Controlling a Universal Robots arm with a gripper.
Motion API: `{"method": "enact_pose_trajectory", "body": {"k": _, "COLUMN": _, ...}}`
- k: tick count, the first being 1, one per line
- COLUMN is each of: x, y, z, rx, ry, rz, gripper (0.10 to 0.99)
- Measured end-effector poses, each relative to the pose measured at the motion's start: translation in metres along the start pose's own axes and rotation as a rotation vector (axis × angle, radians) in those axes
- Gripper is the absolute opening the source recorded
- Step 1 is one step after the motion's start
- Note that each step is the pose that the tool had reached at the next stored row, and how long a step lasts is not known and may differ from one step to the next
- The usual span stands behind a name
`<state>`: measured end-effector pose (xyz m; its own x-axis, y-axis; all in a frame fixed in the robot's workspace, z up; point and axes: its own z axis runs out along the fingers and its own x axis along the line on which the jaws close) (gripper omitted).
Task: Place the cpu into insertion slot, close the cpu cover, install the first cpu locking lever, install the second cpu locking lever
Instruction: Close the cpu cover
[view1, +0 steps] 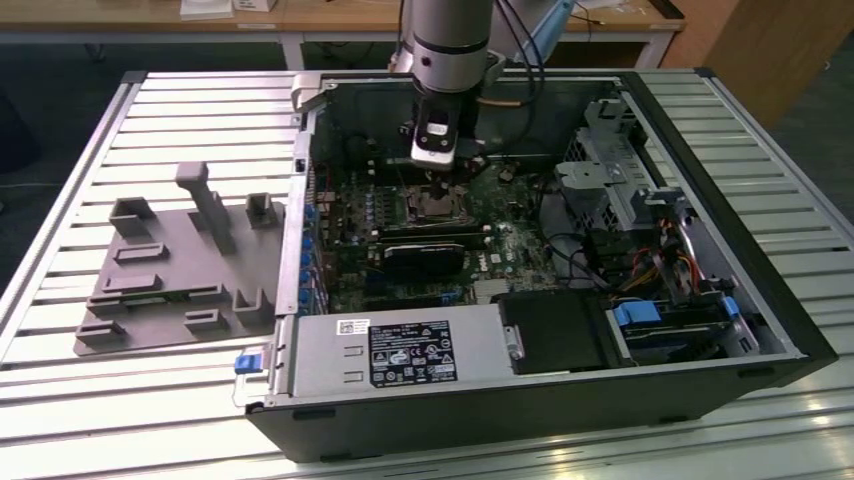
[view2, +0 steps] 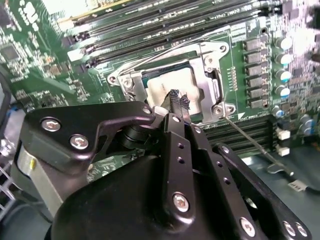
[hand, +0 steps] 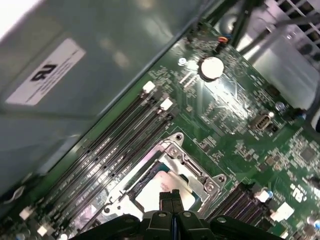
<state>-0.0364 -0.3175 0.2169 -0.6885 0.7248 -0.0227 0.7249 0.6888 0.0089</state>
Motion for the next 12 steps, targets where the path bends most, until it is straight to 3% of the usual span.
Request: {"method": "enact_pose_trajectory", "body": {"k": 12, "x": 0.0, "y": -0.0001, "z": 0.0007, "rx": -0.005, "ry": 0.0015, "rz": -0.2, "gripper": 0.102}}
